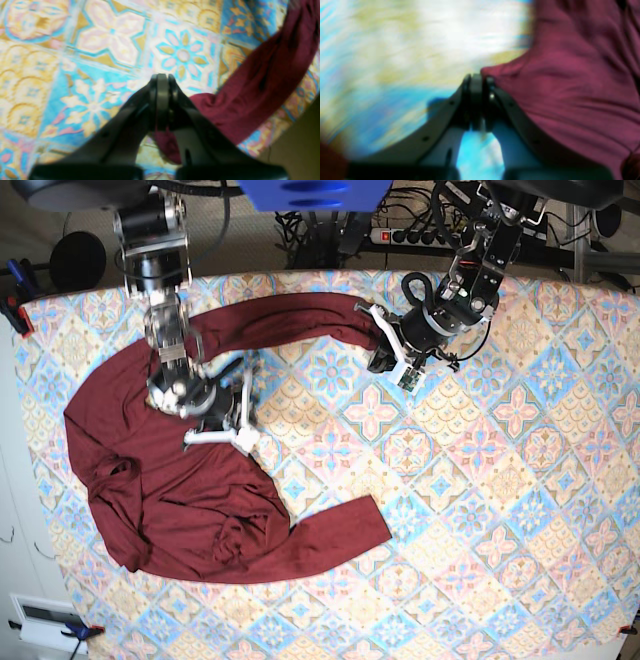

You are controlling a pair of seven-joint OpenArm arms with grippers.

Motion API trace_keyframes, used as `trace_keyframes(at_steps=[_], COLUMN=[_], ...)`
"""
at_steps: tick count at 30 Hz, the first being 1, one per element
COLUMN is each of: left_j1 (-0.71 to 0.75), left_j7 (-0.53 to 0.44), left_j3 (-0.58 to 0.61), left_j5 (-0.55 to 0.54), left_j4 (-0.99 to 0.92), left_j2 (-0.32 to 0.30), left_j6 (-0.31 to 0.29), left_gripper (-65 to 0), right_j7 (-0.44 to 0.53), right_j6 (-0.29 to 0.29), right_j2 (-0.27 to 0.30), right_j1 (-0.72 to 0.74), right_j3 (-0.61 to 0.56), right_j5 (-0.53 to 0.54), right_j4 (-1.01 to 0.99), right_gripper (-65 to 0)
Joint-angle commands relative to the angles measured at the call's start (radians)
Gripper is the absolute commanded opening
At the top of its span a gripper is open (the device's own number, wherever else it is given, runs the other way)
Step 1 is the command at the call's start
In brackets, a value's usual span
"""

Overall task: Layout the t-shirt on the table in an organized manner, then fold the t-shirt properly
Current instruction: 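Lay the sleeve down and adjust the shirt body with the right gripper, then reach the left gripper across and grasp the shirt hem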

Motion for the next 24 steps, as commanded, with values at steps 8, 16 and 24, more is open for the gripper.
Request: trace_keyframes(at_steps=[8, 16, 24], left_j1=[-0.03, -0.076, -0.196], left_j7=[-0.022, -0.024, -0.021], left_j3=[-0.048, -0.048, -0.076], left_j5=[-0.008, -0.008, -0.008], left_j4=[0.019, 0.016, -0.1], left_j2=[-0.006, -0.006, 0.088], left_j6=[-0.003, -0.003, -0.003], left_gripper=[-65.0, -65.0, -65.0], right_j7=[-0.054, -0.028, 0.012], right_j6=[-0.019, -0.019, -0.019], right_j2=[0.005, 0.005, 0.002], right_j1=[-0.205, -0.338, -0.337], right_j3=[-0.082, -0.142, -0.105], right_j5=[0.016, 0.014, 0.002], right_j4=[0.418, 0.481, 0.472], right_gripper=[-64.8, -64.8, -65.0])
